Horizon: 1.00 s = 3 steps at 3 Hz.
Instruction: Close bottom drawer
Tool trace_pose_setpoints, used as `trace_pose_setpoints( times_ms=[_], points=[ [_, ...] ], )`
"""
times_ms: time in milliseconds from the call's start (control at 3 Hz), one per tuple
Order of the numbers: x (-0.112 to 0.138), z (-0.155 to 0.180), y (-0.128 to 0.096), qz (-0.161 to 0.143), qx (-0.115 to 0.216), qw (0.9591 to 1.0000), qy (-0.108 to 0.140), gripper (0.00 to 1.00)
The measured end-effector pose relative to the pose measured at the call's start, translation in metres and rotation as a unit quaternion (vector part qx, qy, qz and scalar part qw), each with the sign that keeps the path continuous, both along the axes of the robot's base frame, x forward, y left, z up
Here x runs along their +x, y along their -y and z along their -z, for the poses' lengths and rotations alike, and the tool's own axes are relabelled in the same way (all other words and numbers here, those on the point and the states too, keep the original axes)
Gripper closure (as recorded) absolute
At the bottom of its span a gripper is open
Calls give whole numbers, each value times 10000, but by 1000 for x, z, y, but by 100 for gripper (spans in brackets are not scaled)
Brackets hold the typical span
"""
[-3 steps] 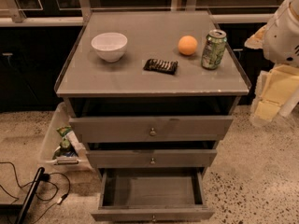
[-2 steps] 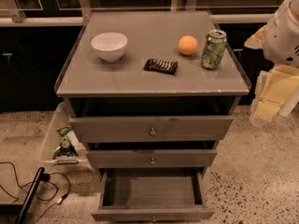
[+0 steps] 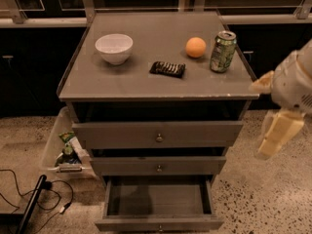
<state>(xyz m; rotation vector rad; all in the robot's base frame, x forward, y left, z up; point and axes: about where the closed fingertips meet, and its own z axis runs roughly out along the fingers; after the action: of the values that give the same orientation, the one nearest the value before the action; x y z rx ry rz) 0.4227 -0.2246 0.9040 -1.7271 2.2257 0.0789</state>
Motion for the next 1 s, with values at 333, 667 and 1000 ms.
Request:
trace_pose_setpoints(
  times_ms=[333, 667, 1000],
  points=[
    [-20, 62, -2, -120, 401, 9989, -205, 29],
    [-39, 134, -7, -233, 661, 9958, -588, 52],
    [-42, 138, -7, -232, 646, 9956, -633, 75]
  ],
)
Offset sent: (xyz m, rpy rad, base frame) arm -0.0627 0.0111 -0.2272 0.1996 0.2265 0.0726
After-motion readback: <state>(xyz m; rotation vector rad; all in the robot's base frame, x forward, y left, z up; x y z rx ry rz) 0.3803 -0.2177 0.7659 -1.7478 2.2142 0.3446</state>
